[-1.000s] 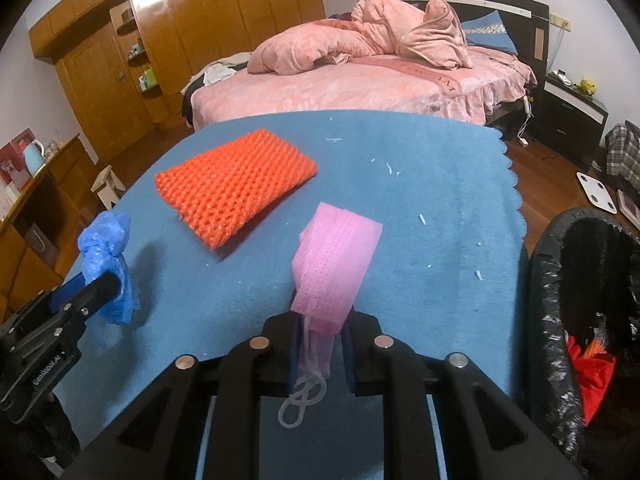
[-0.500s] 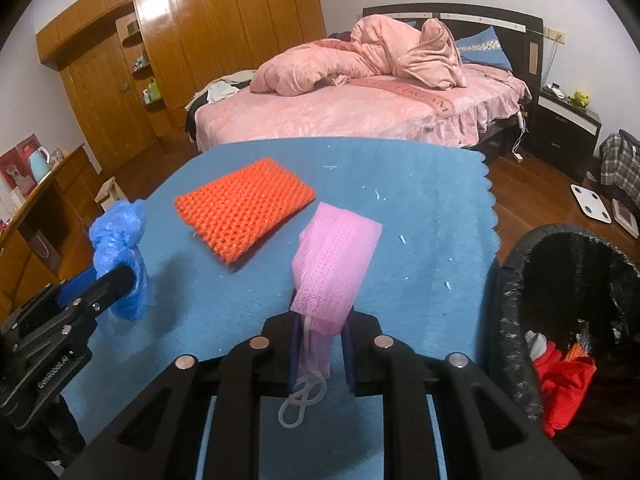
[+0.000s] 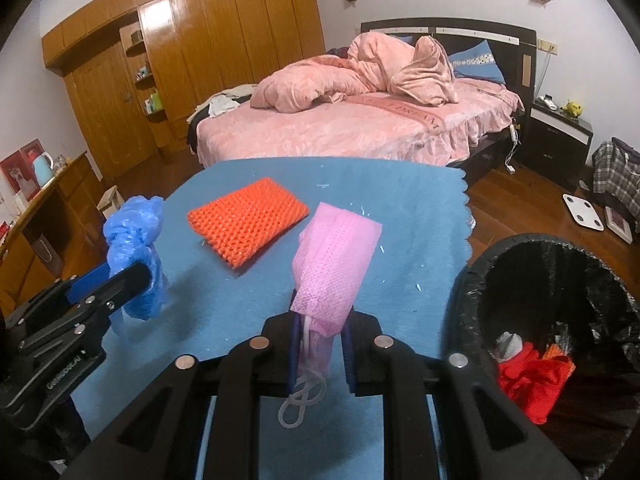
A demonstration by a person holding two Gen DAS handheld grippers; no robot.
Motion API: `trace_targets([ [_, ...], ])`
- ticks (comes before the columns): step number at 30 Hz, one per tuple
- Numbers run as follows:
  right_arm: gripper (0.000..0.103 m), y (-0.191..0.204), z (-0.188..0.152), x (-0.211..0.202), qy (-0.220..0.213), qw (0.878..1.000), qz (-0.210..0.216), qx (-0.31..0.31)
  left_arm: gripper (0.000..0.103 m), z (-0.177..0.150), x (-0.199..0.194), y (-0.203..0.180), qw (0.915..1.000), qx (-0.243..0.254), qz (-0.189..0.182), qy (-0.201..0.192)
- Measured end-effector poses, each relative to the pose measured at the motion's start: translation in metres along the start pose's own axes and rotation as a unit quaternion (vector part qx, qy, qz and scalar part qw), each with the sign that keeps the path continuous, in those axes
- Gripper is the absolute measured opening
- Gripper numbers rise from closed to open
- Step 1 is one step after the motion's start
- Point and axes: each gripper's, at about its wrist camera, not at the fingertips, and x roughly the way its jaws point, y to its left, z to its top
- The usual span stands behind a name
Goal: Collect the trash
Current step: 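Carry the blue bag and pink mask over the black bin with both grippers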
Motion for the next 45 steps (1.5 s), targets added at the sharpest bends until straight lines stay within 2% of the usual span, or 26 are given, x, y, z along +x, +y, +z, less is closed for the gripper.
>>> trace_targets([
  [14,0.018,-0.021,-0.002,-0.051,-0.03,0.999,-0.015,0.01,0.038,0.01,-0.022,-0.047,0.9992,0.021,-0.032,-0.016],
  [27,0.018,-0.073,0.002,-0.101,-0.068,0.996,-0.049,0.033,0.038,0.021,-0.032,-0.121,0.9947,0.056,-0.082,-0.029],
  [45,0.018,-0.143,-0.006,-0.131,-0.079,0.99,-0.106,0.055,0.038,0.029,-0.026,-0.203,0.9841,0.095,-0.143,-0.044],
])
